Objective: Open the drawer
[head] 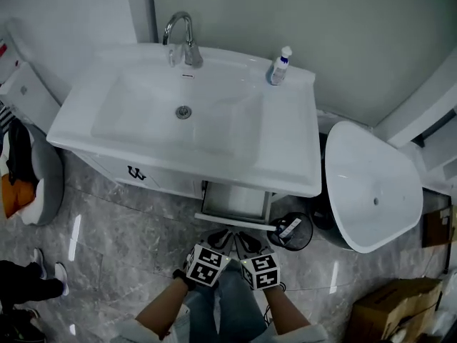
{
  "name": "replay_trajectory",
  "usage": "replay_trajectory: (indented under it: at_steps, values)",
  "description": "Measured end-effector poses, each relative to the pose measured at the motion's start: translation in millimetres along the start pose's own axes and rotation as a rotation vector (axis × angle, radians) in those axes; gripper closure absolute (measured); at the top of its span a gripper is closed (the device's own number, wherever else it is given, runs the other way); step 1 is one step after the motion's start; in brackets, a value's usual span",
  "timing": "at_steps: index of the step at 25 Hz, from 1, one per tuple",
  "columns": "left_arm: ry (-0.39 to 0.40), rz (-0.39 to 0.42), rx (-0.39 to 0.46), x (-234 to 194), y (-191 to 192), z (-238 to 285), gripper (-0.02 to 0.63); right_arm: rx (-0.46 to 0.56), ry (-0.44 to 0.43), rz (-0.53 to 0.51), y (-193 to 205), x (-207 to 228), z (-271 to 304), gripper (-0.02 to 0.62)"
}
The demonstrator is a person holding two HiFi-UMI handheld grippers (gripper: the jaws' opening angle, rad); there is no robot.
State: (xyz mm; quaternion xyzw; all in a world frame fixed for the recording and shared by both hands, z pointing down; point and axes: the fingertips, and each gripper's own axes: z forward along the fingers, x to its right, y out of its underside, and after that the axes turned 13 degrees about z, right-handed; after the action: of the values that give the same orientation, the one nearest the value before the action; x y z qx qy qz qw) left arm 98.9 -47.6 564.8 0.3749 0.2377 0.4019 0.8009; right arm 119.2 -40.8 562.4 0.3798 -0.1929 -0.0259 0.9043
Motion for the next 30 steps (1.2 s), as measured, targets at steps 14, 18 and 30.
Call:
replay_trajectory:
  at_steps: [14, 18, 30]
  values:
    - [-0.057, 0.056, 0.266, 4, -140, -99, 0.551, 0.261, -0.110, 0.067, -128, -56, -105, 0.561]
    - [-0.072, 0.062, 0.326, 8, -170, -124, 0.552, 0.317, -0.143, 0.074, -155, -70, -132, 0.574]
    - [-0.121, 0.067, 0.481, 14, -229, -205, 0.577, 0.426, -0.216, 0.022, -204, -112, -185, 0.584]
